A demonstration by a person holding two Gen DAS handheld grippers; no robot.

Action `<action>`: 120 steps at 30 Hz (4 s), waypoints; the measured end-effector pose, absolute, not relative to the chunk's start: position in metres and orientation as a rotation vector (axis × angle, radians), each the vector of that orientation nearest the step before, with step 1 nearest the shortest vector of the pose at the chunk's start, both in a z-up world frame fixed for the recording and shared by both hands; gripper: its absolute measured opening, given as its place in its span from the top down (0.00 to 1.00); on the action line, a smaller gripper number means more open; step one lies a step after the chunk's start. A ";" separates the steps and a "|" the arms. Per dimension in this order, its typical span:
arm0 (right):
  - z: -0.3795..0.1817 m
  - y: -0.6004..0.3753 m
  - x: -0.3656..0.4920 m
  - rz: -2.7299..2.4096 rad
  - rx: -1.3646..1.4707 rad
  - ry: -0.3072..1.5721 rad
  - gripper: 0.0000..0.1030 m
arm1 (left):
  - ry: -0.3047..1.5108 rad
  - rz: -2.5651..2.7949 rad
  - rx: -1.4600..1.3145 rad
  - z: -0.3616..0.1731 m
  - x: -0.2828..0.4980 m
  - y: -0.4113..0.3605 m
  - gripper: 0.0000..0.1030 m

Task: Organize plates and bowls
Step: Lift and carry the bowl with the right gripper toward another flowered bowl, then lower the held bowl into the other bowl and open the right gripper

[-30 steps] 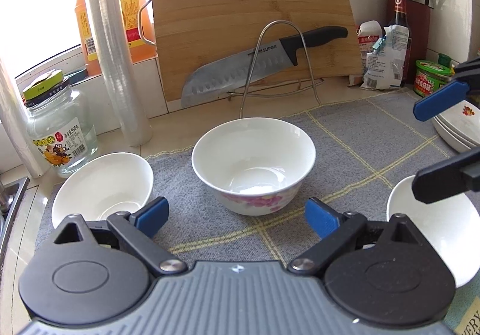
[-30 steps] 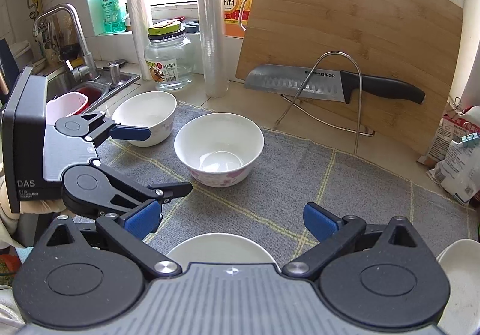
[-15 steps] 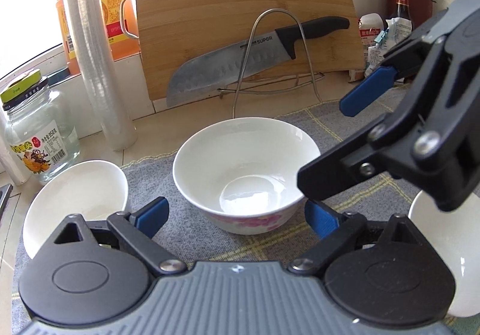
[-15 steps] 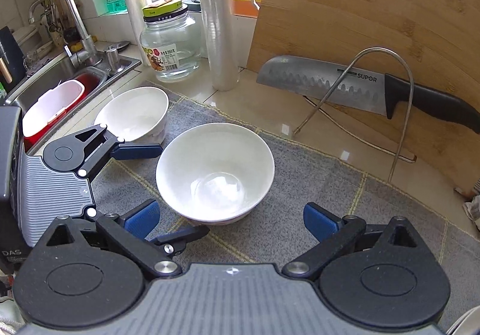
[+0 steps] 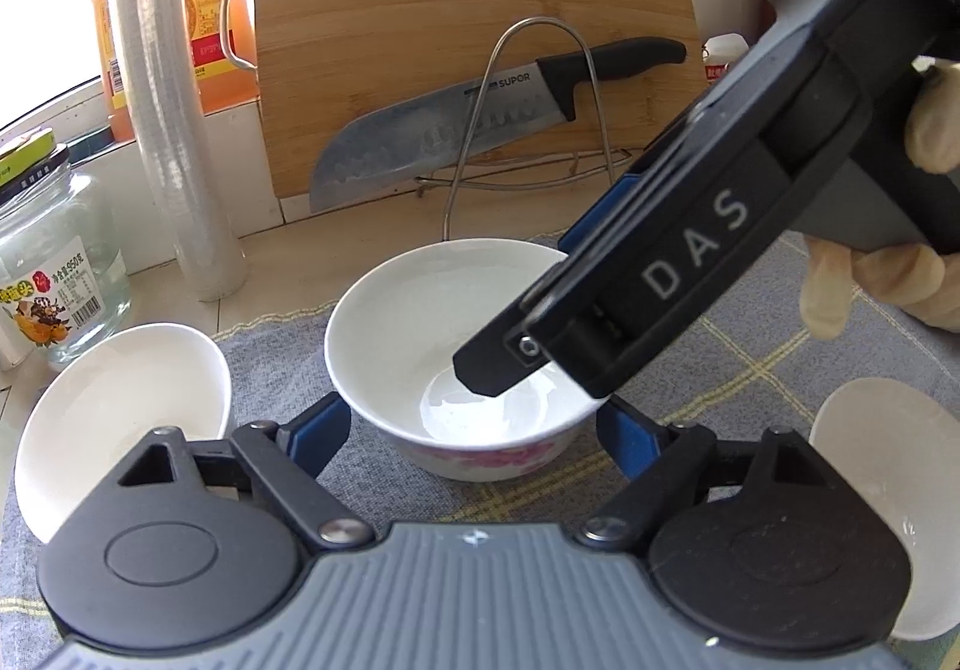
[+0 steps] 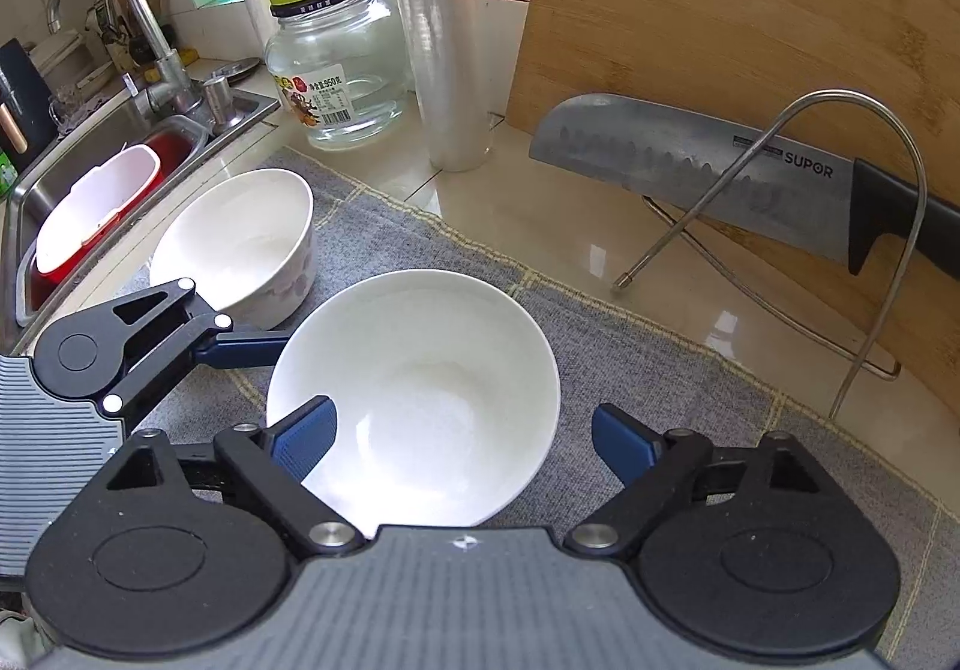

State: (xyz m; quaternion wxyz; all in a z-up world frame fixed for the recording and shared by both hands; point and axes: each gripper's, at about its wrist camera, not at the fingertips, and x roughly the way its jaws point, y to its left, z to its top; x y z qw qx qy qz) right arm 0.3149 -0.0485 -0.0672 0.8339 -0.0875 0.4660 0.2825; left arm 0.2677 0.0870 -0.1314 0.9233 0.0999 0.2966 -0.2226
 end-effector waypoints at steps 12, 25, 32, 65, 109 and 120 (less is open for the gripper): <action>-0.074 -0.040 0.325 0.637 -0.166 1.003 0.18 | 0.592 -0.464 0.226 -0.128 0.265 0.086 0.14; -0.068 -0.043 0.321 0.638 -0.128 1.010 0.17 | 0.599 -0.482 0.222 -0.123 0.266 0.088 0.14; -0.055 -0.046 0.308 0.633 -0.114 1.003 0.17 | 0.602 -0.497 0.229 -0.114 0.256 0.087 0.14; -0.006 -0.083 0.202 0.559 -0.080 0.925 0.17 | 0.554 -0.590 0.275 -0.069 0.165 0.064 0.14; -0.036 -0.123 0.155 0.447 -0.005 1.016 0.17 | 0.644 -0.719 0.332 -0.104 0.137 0.025 0.14; -0.039 -0.123 0.156 0.443 -0.007 1.018 0.17 | 0.647 -0.724 0.333 -0.107 0.137 0.024 0.14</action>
